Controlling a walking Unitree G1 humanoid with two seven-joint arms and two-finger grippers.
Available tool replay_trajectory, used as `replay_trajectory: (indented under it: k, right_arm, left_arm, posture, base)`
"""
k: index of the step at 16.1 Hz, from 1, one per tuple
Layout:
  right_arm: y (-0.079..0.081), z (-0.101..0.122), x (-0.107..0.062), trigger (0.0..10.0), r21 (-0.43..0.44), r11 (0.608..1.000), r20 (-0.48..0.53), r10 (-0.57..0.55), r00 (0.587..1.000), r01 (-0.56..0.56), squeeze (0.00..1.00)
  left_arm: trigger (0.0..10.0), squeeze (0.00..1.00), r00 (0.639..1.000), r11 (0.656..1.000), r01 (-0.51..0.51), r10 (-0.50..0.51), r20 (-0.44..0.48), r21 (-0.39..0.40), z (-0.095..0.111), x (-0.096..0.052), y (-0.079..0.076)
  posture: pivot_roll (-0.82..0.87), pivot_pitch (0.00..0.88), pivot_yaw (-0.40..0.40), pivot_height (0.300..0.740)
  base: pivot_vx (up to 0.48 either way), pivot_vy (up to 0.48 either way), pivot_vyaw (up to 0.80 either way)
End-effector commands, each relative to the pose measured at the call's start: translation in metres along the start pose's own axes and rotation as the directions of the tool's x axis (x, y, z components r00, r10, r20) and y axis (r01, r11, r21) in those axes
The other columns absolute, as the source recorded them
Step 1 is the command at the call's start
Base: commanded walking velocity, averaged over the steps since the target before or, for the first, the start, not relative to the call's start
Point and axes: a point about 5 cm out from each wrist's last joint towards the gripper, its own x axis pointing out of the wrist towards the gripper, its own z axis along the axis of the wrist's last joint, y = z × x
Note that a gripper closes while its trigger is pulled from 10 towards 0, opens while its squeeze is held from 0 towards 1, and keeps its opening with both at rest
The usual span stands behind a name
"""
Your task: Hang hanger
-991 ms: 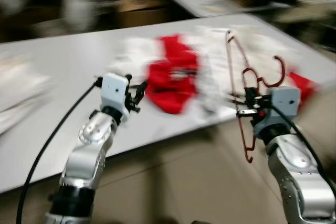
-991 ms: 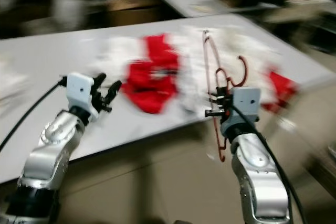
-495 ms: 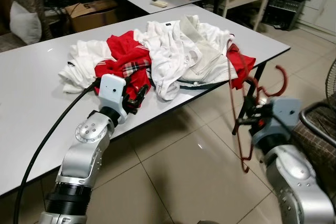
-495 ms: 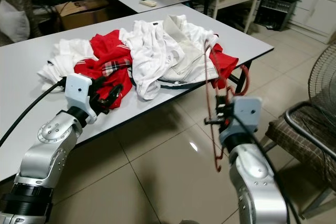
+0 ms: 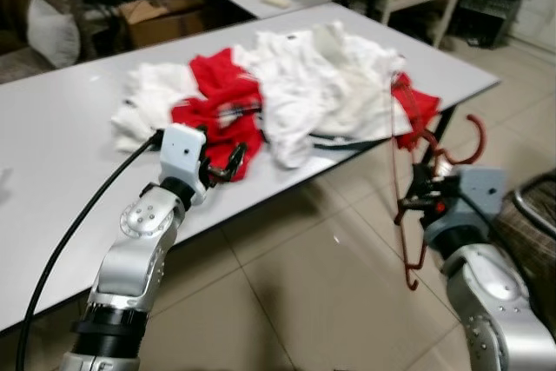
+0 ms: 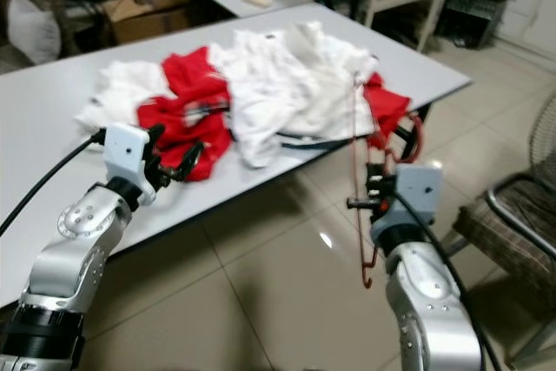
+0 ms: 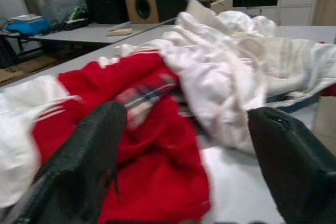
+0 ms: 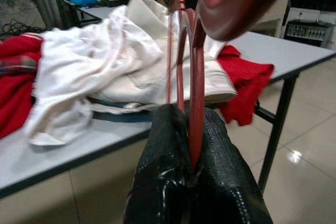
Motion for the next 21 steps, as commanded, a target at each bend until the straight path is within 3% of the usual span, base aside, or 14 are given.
replay_trajectory:
  k: [1,4,10,17,21]
  right_arm:
    - [0.007,0.0,0.003,10.0,0.012,1.0,0.017,0.026,1.0,-0.026,0.0]
    - [0.013,-0.001,0.007,10.0,0.009,0.999,0.022,0.038,0.999,-0.038,0.0]
    - [0.007,-0.002,0.006,10.0,0.037,0.998,0.027,0.04,0.999,-0.041,0.0]
    - [0.004,-0.001,0.006,10.0,-0.006,0.998,0.02,0.057,0.998,-0.057,0.0]
    - [0.001,-0.002,0.004,10.0,-0.017,0.997,0.009,0.074,0.997,-0.074,0.0]
  left_arm:
    - [10.0,0.7,1.0,1.0,-0.016,0.016,-0.008,0.019,-0.001,0.0,0.007]
    - [10.0,0.51,1.0,1.0,-0.007,0.006,0.016,0.009,0.002,0.0,0.006]
    - [10.0,0.52,1.0,1.0,0.018,-0.018,0.016,0.0,-0.002,0.001,-0.008]
    - [10.0,0.53,0.999,0.999,-0.032,0.032,-0.015,0.038,-0.01,0.003,-0.003]
    - [10.0,0.53,0.999,0.998,-0.022,0.024,-0.021,0.057,-0.011,0.001,-0.009]
  posture:
    - [-0.14,0.0,0.024,0.74]
    - [-0.14,0.0,0.019,0.74]
    - [-0.14,0.0,0.019,0.74]
    - [-0.16,0.0,0.018,0.74]
    - [-0.15,0.0,0.016,0.74]
  base:
    - [0.0,0.42,0.0]
    - [0.0,0.0,0.0]
    - [0.0,0.0,-0.09]
    - [0.31,0.0,-0.11]
    - [0.317,0.0,0.0]
